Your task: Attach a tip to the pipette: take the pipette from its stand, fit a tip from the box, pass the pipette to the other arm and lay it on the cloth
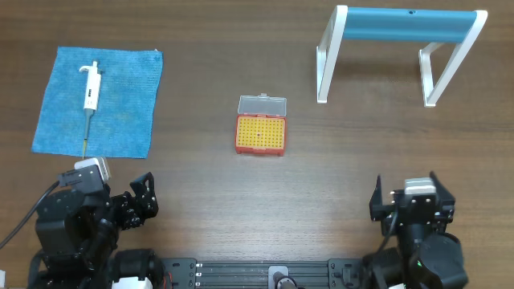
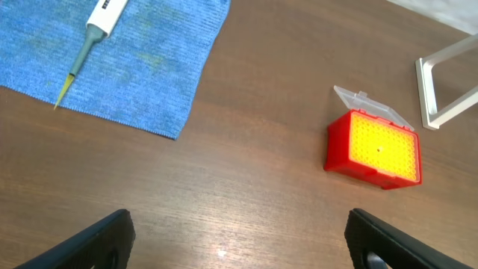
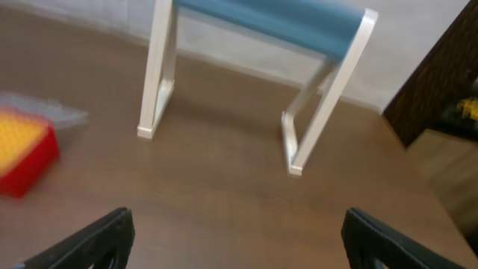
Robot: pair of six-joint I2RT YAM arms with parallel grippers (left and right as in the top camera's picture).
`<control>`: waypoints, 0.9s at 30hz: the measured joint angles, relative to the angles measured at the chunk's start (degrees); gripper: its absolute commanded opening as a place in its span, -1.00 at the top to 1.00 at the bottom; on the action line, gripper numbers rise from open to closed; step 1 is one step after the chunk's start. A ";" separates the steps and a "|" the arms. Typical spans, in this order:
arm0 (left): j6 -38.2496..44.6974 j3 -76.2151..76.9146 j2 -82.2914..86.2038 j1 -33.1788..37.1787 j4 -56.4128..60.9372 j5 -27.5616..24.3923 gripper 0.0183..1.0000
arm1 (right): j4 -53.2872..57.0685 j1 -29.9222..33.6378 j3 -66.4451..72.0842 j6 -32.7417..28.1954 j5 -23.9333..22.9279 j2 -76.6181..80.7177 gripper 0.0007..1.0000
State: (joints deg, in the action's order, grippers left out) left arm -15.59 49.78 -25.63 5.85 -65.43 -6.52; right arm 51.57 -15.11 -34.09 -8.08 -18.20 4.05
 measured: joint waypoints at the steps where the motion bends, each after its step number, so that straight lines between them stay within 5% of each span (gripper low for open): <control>1: 0.02 -0.02 0.00 0.00 -0.02 0.00 -0.83 | 2.78 0.00 0.09 0.00 -0.13 0.00 -0.80; 5: -0.15 -0.07 0.00 0.00 -0.02 0.02 -0.83 | 13.20 0.00 0.20 -0.02 -0.37 0.00 -0.80; 15: -0.17 -2.45 1.31 0.00 1.66 0.02 -0.83 | 13.90 0.00 0.20 -0.02 -1.22 0.00 -0.80; 23: 7.21 -21.99 12.68 0.00 43.58 -0.37 -0.83 | 14.01 0.00 0.26 -0.02 -1.29 -0.04 -0.80; 27: 11.72 -31.41 15.80 0.00 55.67 -1.73 -0.83 | 14.03 0.00 0.26 -0.04 -1.40 -0.07 -0.80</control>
State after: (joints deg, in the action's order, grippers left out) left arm -3.88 18.37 -9.82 5.85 -9.76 -8.25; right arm 65.60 -15.11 -33.82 -8.12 -19.59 3.99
